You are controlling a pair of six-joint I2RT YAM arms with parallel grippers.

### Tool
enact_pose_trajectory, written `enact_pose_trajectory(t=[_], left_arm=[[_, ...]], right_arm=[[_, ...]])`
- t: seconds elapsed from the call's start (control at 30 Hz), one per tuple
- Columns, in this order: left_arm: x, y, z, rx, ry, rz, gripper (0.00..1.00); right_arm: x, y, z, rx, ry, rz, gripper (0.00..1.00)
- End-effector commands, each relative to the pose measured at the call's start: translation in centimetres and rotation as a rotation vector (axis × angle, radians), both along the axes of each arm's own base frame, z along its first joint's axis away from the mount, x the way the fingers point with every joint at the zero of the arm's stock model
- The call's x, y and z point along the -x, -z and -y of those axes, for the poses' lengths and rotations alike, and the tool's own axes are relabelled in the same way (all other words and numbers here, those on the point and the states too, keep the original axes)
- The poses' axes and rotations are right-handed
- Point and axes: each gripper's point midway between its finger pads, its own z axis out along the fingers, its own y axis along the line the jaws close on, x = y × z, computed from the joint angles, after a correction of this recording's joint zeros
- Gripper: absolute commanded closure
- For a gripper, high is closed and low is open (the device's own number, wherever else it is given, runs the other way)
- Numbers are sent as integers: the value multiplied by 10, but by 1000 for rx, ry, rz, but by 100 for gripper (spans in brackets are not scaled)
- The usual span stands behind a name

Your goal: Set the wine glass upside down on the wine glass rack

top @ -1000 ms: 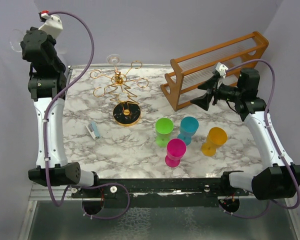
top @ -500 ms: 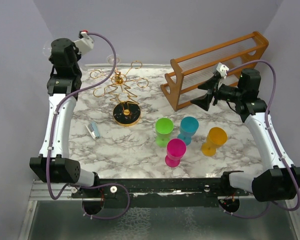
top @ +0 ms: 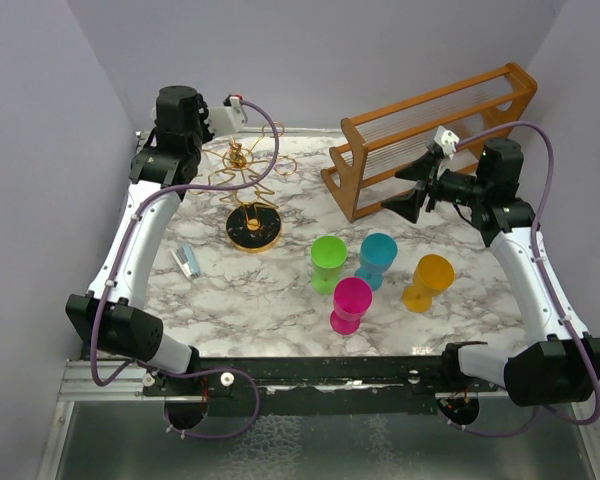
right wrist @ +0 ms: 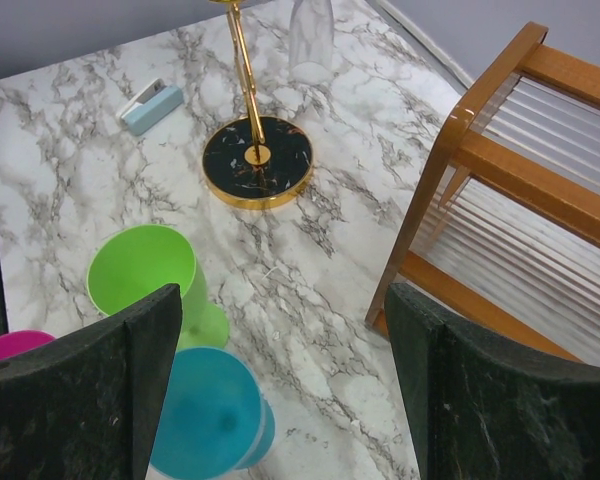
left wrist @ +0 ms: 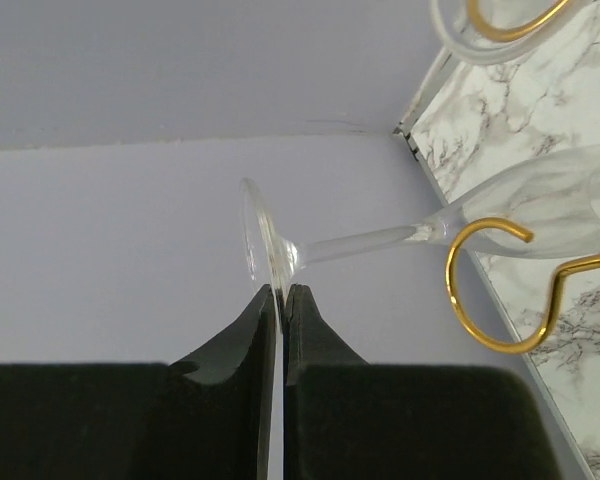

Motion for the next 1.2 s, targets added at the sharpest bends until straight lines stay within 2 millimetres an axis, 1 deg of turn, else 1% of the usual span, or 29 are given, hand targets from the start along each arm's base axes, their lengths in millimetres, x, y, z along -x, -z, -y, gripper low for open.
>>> enact_pose_trajectory(t=[0.0,0.1,0.23,0.4,0.5,0.7,0.9,1.17], left_arm=[[0,-14,21,-18,106,-4,100],[0,-9,31,-45,149,-25,100],[-2,-5,36,-90,174,-54,100],[0,-5,44,-138,226,-90,100],[0,-4,53,-169,270,-105,100],[-2,-2,65,-185,314,-118,100],[-5,0,69,-196,323,-124,100],[0,-2,72,-207,351,-141,100]], right_arm=[[5,-5,-3,-22,-31,17,18],[5,-4,-4,-24,-35,13,18],[6,-4,-4,-25,-36,14,18],[5,-3,-3,-24,-32,12,18],[5,-3,-4,-27,-32,14,18],[4,-3,-3,-25,-29,17,18],[4,-1,-3,-26,-30,13,18],[3,-2,-2,-22,-21,16,18]])
